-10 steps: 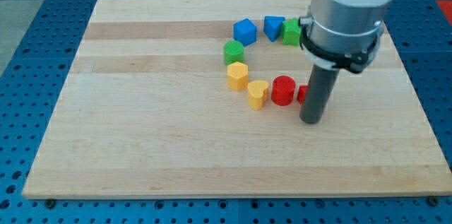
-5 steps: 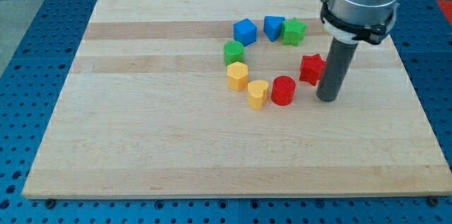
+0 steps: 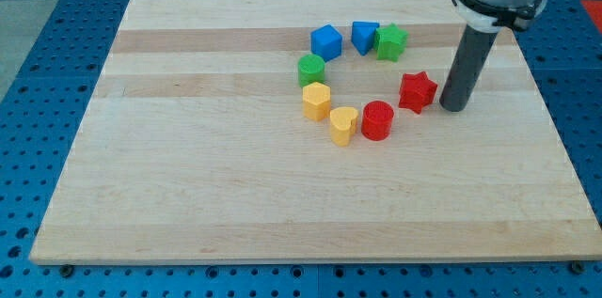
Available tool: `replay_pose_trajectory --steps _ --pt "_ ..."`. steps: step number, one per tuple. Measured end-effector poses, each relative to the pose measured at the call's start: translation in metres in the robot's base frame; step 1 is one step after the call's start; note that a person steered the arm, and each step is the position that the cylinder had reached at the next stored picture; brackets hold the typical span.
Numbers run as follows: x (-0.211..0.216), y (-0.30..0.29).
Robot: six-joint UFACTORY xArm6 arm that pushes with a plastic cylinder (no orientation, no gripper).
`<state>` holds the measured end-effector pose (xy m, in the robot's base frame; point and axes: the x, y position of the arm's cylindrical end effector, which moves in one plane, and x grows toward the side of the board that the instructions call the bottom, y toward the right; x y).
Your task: Push the red star above the red circle
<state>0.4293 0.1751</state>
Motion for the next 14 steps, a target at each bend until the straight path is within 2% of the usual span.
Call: replay_pose_trajectory --steps 5,6,7,8,14 --pt "0.0 -0.026" --pt "0.0 -0.016" --pt "-0.001 0.022" --pt "-0.002 0.022" --pt "-0.018 -0.017"
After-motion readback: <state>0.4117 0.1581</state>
